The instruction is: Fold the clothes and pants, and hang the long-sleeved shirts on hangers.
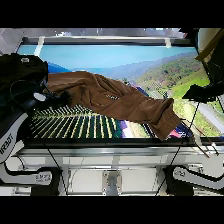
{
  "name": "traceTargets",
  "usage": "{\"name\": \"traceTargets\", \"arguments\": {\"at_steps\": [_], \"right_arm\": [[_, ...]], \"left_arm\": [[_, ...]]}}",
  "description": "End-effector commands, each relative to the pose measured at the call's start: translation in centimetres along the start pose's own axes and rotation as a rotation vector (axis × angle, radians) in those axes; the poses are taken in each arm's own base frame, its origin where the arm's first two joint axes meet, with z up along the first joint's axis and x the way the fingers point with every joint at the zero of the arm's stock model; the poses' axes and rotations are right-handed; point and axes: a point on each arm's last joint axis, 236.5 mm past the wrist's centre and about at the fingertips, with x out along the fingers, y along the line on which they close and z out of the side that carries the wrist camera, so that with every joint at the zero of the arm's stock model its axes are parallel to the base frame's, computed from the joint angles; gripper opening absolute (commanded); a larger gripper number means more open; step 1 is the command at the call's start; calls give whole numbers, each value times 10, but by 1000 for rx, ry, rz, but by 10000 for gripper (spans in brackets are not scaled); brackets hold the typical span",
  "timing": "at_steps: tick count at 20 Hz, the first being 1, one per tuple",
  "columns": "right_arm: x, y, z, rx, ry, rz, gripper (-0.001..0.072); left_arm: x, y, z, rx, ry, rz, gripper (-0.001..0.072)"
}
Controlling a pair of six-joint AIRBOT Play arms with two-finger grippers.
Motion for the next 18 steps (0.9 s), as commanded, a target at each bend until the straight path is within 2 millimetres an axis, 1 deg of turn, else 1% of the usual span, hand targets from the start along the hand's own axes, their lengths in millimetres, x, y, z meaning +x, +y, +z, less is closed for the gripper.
{"name": "traceTargets", "arguments": {"at_steps": [1,2,4,5,6,8,9,10,11,13,15,18], "right_arm": [[0,3,-4,-1,17,11,409],[0,5,-11,-18,48,21,409],[0,12,-35,-76,136,56,409],[4,14,-38,-75,122,66,410],[10,16,-49,-82,125,73,409],[23,18,-89,-72,180,79,409],[28,21,-108,-71,192,84,410],[32,22,-120,-67,181,77,410],[36,22,-125,-65,144,62,410],[40,23,-123,-57,58,46,410],[47,26,-131,-46,69,61,410],[60,17,-140,-31,82,40,410]], "left_arm": [[-1,-4,18,-6,-67,-9,15],[-6,-8,26,1,-88,-16,15],[-25,-17,48,53,-148,-34,15],[-39,-20,61,63,-187,-43,15],[-55,-20,72,73,-226,-43,14],[-85,-16,90,102,-289,-31,15],[-97,-14,95,115,-305,-23,14],[-106,-12,98,123,-314,-17,15],[-112,-10,99,130,-316,-12,15],[-115,-9,98,140,-313,-5,15],[-115,-9,96,140,-304,-6,15],[-115,-8,95,138,-299,-5,14]]}}
